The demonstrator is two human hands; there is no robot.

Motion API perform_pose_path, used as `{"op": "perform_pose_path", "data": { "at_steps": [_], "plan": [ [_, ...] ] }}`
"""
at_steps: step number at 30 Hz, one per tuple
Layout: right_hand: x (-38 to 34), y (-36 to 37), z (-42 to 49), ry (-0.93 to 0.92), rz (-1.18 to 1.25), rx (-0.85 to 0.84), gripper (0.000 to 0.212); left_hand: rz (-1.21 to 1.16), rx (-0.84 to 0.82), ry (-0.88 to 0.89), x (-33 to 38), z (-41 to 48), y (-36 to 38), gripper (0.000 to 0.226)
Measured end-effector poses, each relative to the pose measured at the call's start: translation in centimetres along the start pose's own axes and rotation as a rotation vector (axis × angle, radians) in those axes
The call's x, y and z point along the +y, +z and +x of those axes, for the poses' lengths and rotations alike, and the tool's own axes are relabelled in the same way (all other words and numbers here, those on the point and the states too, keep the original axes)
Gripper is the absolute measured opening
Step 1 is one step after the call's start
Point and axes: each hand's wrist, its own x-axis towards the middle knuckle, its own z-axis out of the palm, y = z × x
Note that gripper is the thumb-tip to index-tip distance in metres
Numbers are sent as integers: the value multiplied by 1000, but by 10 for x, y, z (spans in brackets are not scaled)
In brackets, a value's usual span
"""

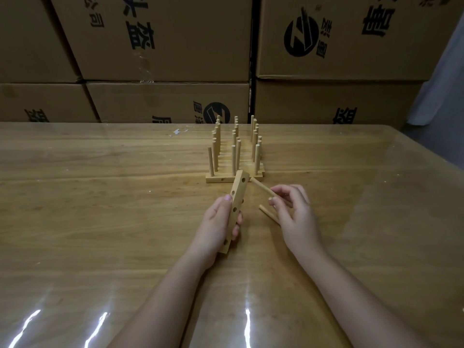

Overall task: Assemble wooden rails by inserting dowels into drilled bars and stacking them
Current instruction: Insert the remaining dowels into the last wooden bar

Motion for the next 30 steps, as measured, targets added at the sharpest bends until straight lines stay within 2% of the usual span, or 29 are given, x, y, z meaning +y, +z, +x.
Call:
{"op": "perform_pose_path", "data": {
  "at_steps": [3, 9, 20, 30],
  "plan": [
    [-1, 1, -3, -74, -111, -16, 19, 14, -23, 4, 0, 0, 1, 31],
    [-3, -2, -3, -195, -252, 67, 20, 13, -31, 7, 1, 0, 3, 28],
    [-11, -8, -2, -230, -299, 140, 22, 74, -29, 17, 0, -1, 7, 29],
    [-15, -10, -3, -276, -395, 195, 22, 256, 6, 103, -5, -1, 10, 25]
  ]
}}
